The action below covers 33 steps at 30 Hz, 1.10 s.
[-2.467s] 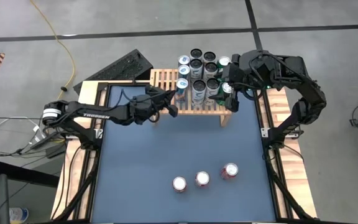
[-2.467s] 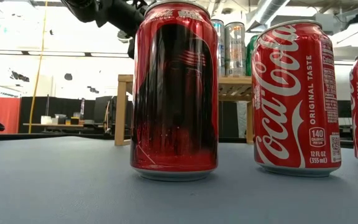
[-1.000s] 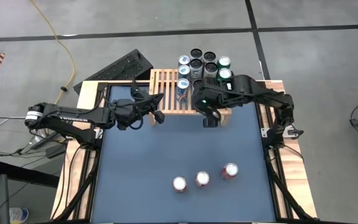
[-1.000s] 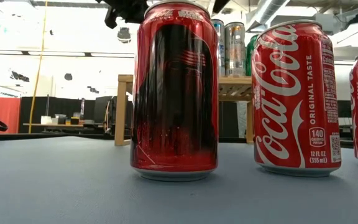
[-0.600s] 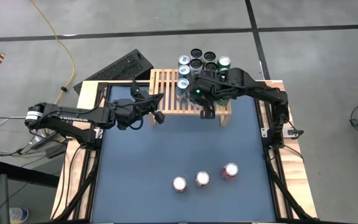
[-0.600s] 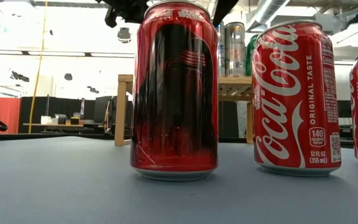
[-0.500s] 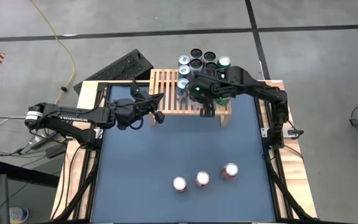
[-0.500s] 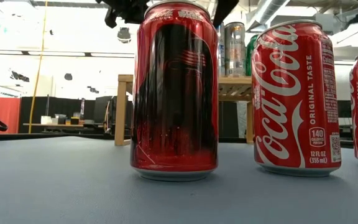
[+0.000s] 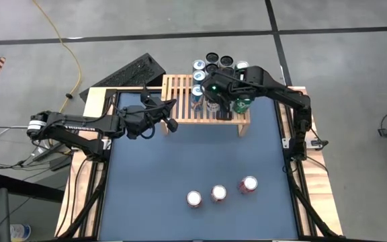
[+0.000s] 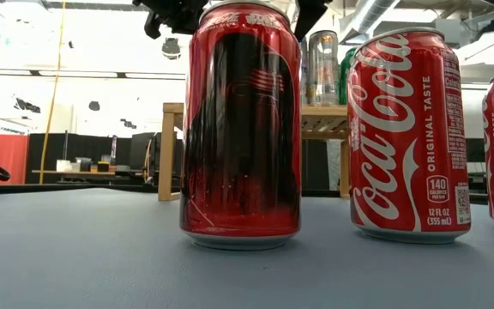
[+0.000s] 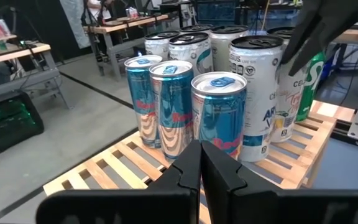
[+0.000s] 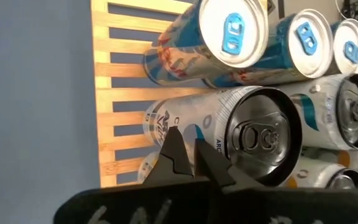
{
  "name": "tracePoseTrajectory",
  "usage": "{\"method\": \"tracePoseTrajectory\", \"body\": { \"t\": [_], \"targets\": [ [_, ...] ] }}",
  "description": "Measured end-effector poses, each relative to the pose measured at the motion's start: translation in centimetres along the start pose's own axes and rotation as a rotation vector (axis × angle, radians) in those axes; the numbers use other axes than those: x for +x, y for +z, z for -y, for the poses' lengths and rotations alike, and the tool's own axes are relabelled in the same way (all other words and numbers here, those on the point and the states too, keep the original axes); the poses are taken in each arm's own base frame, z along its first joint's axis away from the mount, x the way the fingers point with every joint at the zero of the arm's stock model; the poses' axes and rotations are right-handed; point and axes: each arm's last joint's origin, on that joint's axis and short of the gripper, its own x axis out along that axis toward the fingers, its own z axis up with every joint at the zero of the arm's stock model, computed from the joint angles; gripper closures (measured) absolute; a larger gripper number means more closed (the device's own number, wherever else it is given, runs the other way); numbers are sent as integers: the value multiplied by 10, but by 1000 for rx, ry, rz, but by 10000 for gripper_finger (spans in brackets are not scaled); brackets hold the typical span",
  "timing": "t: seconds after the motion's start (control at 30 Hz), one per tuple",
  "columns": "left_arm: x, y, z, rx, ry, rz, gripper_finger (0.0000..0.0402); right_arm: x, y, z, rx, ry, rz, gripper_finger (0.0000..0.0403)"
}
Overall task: Place canned beverage on shelf
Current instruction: Adjust the soda cans on the shelf
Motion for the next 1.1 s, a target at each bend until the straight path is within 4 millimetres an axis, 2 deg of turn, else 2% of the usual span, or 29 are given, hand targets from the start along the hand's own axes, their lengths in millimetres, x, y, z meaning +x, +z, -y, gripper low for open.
{"method": "tracePoseTrajectory", "body": {
  "t": [0.3,0.57,0.7,0.8,0.9,1.1],
  "targets": [
    [0,0,0,0,-1,0,401,2,2,7,15,-19,30,403],
    [0,0,0,0,-1,0,401,-1,6,2,-47,-22,68,403],
    [0,0,0,1,-1,0,401,-23,5,-8,-58,-17,125,403],
    [0,0,0,21,-1,0,401,-45,-4,-15,-50,1,146,403],
    [0,0,0,25,-1,0,401,-58,-11,-21,-31,3,157,403],
    [1,0,-2,21,7,0,401,-55,-16,-22,47,0,102,403]
  ]
}}
